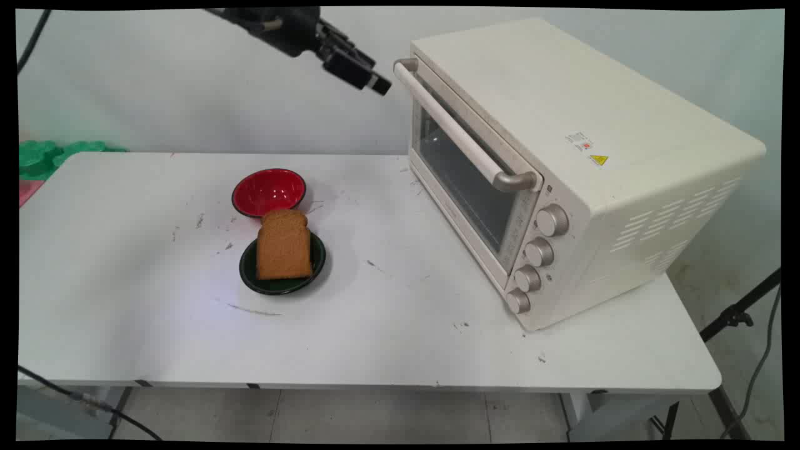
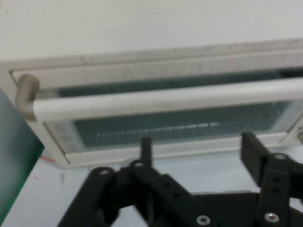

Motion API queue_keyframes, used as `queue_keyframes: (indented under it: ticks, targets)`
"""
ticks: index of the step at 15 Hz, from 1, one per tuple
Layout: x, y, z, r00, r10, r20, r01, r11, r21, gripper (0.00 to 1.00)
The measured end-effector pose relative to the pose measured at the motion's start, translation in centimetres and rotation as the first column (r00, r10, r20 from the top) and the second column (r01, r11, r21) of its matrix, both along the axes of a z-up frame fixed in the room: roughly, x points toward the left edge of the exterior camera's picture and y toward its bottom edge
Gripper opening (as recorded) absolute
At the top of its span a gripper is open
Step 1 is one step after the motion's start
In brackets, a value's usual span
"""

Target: Open the oven

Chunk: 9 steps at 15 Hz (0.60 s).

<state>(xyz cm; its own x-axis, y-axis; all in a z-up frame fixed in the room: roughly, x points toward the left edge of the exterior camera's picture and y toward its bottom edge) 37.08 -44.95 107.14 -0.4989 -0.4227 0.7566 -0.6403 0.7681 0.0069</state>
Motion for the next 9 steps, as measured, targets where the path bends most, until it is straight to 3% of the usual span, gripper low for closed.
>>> queue_keyframes:
  ticks: [9]
  targets:
    - [-3.0,-2.5,0.9,1.000,0.017,-0.010,-0.017,0.999,-0.031,0.00]
